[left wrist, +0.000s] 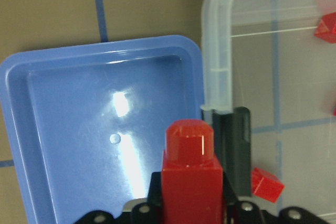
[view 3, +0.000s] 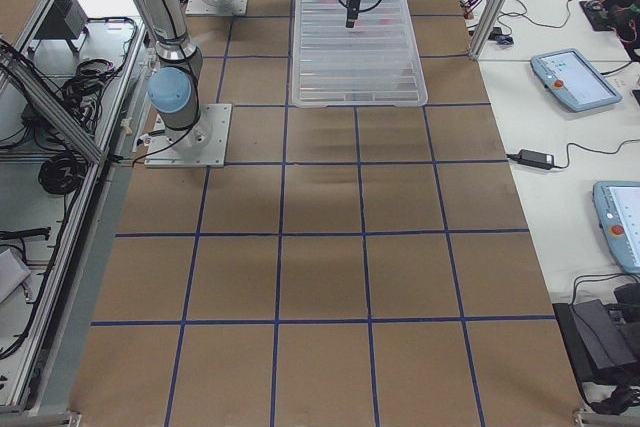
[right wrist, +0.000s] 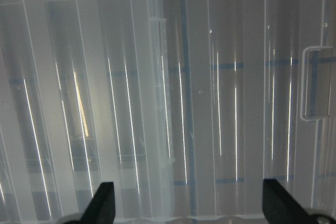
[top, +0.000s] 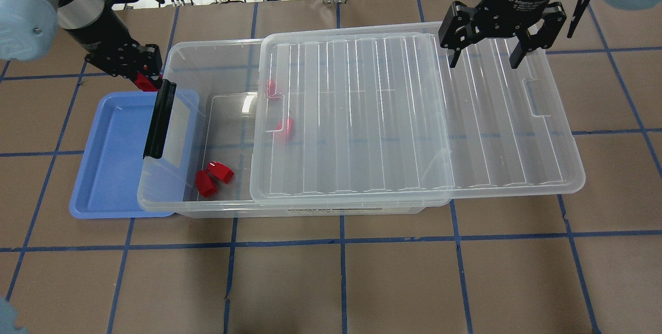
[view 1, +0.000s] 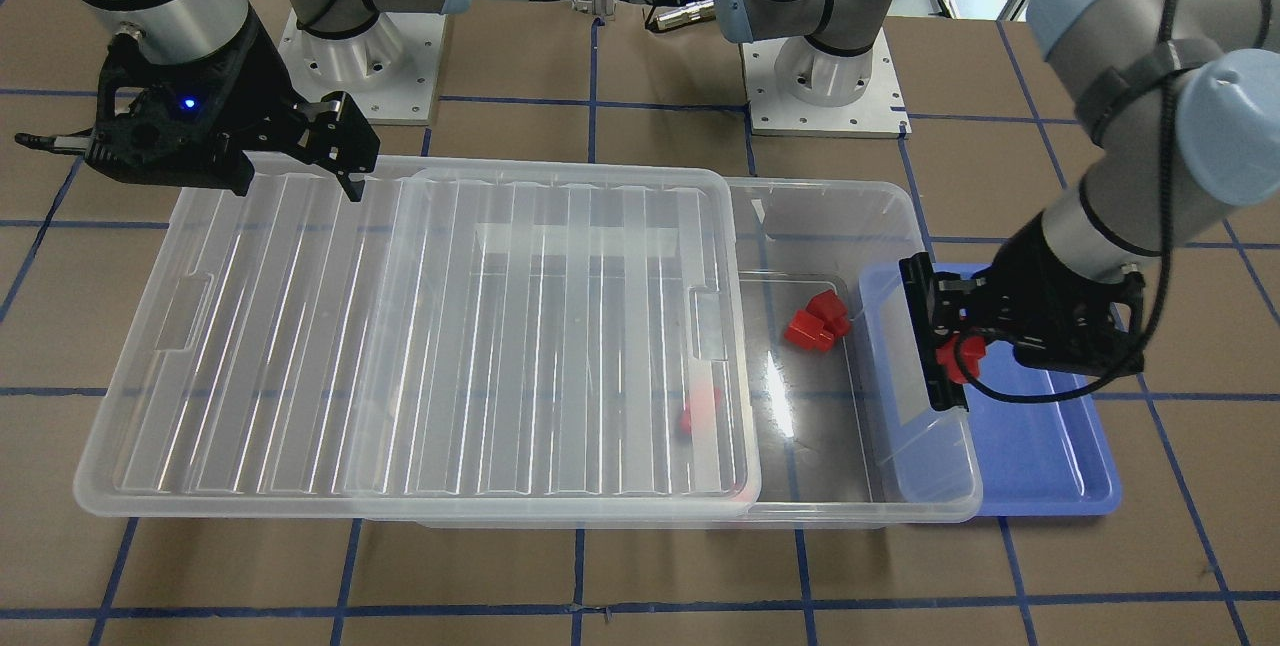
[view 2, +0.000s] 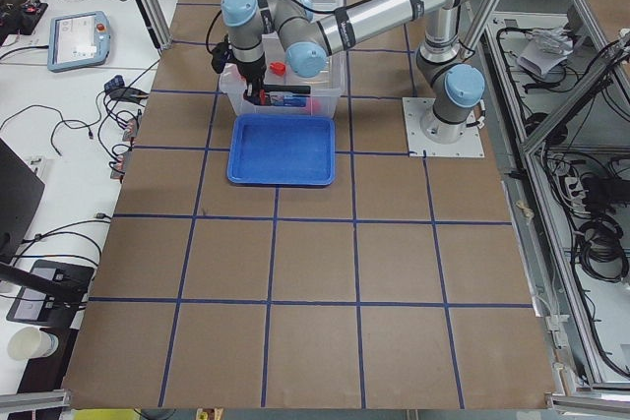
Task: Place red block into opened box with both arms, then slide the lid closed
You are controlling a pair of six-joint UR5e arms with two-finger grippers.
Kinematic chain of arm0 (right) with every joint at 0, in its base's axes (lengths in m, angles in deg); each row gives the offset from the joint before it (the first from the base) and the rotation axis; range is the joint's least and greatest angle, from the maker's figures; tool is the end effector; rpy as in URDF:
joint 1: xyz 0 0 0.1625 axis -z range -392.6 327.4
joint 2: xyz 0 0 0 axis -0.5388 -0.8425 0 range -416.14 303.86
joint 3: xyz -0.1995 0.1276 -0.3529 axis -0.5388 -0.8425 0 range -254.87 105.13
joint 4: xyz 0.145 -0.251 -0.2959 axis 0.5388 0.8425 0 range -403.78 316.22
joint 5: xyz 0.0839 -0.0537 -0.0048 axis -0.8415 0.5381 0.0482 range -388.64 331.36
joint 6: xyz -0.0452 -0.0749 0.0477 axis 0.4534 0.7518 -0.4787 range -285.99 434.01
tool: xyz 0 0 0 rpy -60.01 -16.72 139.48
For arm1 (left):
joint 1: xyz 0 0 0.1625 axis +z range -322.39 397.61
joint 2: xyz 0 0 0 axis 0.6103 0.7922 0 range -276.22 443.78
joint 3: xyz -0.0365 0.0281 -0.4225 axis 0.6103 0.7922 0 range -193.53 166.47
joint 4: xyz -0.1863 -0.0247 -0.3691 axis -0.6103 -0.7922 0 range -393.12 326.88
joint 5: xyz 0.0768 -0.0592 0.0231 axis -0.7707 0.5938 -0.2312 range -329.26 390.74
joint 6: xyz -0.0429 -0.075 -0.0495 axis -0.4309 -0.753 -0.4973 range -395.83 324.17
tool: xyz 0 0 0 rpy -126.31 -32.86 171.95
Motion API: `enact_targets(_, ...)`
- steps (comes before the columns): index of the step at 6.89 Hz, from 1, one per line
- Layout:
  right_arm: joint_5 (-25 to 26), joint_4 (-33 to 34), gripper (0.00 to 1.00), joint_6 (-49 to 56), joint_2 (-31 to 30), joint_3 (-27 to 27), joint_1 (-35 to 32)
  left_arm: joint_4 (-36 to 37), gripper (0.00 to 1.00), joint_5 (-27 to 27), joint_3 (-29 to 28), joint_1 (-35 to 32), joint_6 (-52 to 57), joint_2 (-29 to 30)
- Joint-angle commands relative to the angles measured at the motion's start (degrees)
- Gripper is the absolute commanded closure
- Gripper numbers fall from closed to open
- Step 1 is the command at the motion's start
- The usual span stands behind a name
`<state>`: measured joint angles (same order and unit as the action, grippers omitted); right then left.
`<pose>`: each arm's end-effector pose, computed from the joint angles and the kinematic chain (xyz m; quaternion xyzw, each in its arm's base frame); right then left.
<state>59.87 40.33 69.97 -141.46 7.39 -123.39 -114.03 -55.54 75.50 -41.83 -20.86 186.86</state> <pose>0.1431 -0.5190 0.5025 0.0288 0.9992 0.0253 0.0120 -0.0322 -0.5899 0.3898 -0.0376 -0.9984 -0.0186 0.0375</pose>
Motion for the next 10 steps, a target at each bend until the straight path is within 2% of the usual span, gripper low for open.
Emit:
enact_targets(1, 0.0, 0.0, 0.0, 0.09, 0.06, 0.0, 0.0, 1.63, 1.0, -0.19, 2.45, -7.28, -10.72, -0.07)
enact_targets(2, 0.0, 0.0, 0.0, 0.09, 0.06, 0.0, 0.0, 4.07, 1.0, 0.15, 5.42, -7.74, -11.27, -0.07)
enact_targets(3, 0.0, 0.0, 0.0, 0.09, 0.06, 0.0, 0.09, 11.4, 1.0, -0.11, 8.41, -7.23, -9.97, 1.49)
enact_targets(7, 0.08, 0.0, 0.0, 0.09, 0.06, -0.09, 0.0, 18.48, 1.0, 0.16, 14.66, -7.31, -9.01, 2.56)
enact_targets(8, 0.09, 0.0, 0.0, 0.09, 0.06, 0.0, 0.0, 20.25, 1.0, -0.02, 18.08, -7.31, -9.86, 2.3)
enact_targets(9, 0.0, 0.0, 0.0, 0.09, 0.06, 0.0, 0.09, 27.92, 1.0, -0.11, 20.9, -7.14, -9.0, 2.65)
enact_targets(10, 0.0, 0.0, 0.0, 0.09, 0.06, 0.0, 0.09, 29.91, 1.0, -0.11, 21.79, -7.13, -9.26, 2.91)
